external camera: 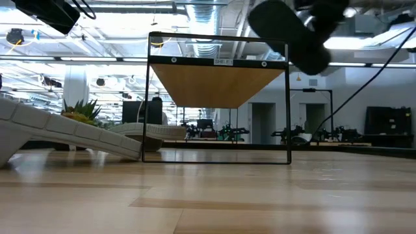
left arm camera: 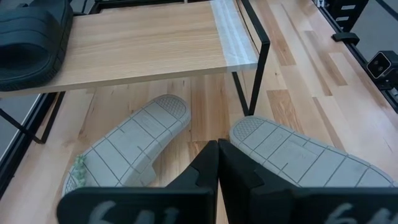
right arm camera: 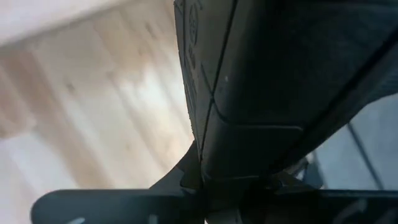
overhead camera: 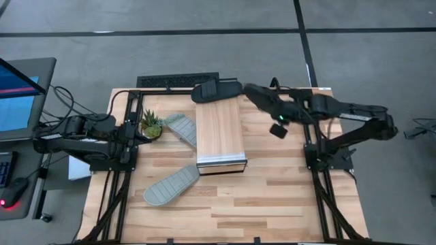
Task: Pick and place slides into the shelf
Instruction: Put the black slide on the shelf
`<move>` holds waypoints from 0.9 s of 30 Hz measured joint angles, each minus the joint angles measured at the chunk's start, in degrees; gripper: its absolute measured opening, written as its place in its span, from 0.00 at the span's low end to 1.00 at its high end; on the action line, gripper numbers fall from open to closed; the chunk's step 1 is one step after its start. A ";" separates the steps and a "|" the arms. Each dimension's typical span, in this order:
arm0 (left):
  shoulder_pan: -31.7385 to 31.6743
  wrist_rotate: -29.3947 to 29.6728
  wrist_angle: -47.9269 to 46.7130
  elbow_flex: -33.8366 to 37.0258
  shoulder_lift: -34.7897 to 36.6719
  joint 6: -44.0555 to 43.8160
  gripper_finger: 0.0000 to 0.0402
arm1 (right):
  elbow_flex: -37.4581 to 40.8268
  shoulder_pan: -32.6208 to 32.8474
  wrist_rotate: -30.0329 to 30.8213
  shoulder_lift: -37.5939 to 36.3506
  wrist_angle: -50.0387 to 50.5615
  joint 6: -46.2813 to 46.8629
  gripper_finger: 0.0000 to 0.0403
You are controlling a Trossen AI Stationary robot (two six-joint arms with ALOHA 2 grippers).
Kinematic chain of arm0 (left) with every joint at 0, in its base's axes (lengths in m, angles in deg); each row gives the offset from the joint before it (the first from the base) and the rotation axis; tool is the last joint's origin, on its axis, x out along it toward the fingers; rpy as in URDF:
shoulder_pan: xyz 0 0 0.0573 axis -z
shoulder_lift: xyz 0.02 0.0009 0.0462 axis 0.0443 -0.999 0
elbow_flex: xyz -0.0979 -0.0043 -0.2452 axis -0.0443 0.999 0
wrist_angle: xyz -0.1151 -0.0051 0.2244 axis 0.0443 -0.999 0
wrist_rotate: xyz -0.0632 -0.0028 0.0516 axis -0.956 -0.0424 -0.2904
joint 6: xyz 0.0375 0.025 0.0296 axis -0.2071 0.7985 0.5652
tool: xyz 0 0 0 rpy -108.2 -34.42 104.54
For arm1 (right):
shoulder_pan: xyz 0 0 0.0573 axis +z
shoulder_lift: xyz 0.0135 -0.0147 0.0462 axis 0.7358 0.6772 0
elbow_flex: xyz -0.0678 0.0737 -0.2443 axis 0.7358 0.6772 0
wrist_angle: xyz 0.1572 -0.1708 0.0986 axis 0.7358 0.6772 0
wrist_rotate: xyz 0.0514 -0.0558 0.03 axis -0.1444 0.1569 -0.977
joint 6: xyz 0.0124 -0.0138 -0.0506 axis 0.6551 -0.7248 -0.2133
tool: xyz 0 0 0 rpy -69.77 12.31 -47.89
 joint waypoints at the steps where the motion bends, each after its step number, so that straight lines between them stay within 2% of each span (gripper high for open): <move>1: -0.02 0.00 0.00 0.00 0.02 0.00 0.00 | -0.83 -1.33 0.09 1.13 -0.74 -2.76 0.12; 6: -0.02 0.00 0.00 0.01 0.02 0.00 0.00 | -5.82 -6.22 -0.08 7.08 -6.42 -13.75 0.12; 12: -0.02 0.00 0.00 0.00 0.00 0.00 0.00 | -12.51 -8.42 -1.38 15.93 -9.66 -23.62 0.12; 18: -0.02 0.00 0.00 0.00 0.00 0.00 0.00 | -18.71 -8.50 -1.98 23.87 -10.55 -29.46 0.12; 27: -0.02 0.00 0.00 0.00 0.00 0.00 0.00 | -25.08 -7.46 -3.05 31.12 -9.91 -35.44 0.12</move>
